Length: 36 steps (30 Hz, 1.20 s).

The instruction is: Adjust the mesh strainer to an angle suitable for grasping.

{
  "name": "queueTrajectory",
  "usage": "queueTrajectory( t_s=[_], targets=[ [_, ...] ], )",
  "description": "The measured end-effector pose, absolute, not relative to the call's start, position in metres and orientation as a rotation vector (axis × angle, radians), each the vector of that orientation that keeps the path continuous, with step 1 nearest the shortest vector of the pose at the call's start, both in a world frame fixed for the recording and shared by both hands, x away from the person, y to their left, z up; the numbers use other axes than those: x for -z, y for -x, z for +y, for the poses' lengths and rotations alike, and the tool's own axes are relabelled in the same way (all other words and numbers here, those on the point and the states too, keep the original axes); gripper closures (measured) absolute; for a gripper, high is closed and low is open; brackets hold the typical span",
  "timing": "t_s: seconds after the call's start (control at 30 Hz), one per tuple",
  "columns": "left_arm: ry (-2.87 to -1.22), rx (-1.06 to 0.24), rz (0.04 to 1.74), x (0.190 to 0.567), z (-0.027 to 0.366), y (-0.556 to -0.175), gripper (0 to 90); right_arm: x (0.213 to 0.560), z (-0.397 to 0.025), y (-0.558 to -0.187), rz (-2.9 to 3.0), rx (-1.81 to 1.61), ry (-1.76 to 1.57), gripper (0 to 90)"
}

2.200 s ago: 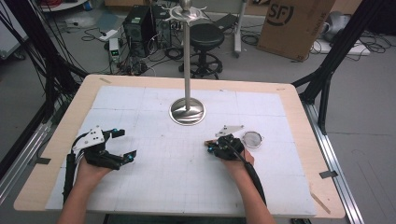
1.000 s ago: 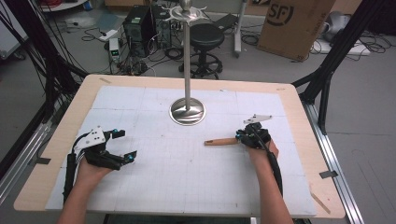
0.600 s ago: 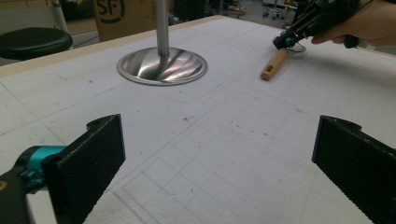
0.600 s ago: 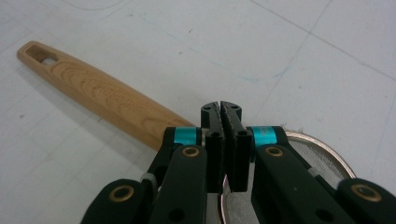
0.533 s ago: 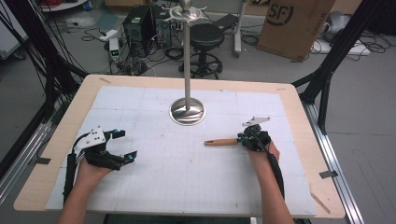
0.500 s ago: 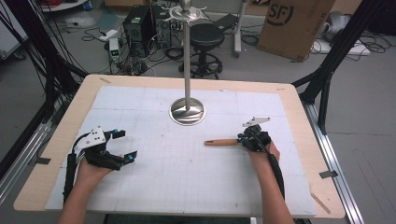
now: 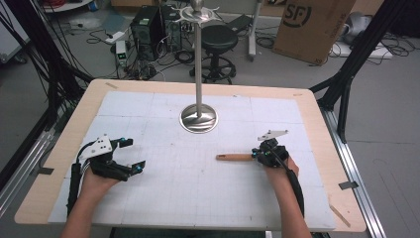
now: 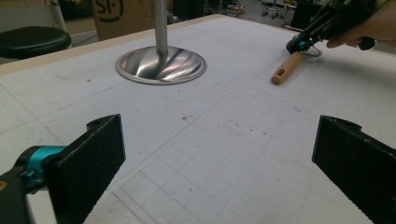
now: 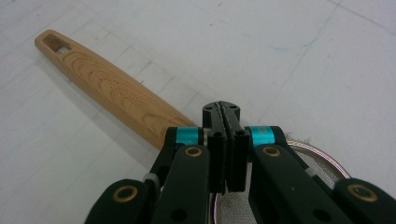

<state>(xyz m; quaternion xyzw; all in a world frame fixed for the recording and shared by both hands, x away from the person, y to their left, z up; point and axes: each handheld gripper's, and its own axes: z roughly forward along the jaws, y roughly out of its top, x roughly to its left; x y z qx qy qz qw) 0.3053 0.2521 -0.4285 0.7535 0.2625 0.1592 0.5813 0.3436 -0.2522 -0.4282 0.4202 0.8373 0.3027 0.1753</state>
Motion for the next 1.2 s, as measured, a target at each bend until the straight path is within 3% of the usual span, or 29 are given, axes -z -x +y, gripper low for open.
queueTrajectory(
  t_s=[0.6, 0.87, 1.2],
  targets=[
    [-1.769, -0.367, 0.613, 0.429, 0.25, -0.305, 3.1, 0.431, -0.252, -0.291, 2.466, -0.893, -1.164, 89.4],
    [-1.769, -0.366, 0.614, 0.429, 0.25, -0.305, 3.1, 0.427, -0.252, -0.288, 2.431, -0.937, -1.141, 87.1],
    [-1.776, -0.367, 0.614, 0.43, 0.25, -0.305, 3.1, 0.414, -0.201, -0.291, 2.479, -1.045, -0.91, 86.8]
  ],
)
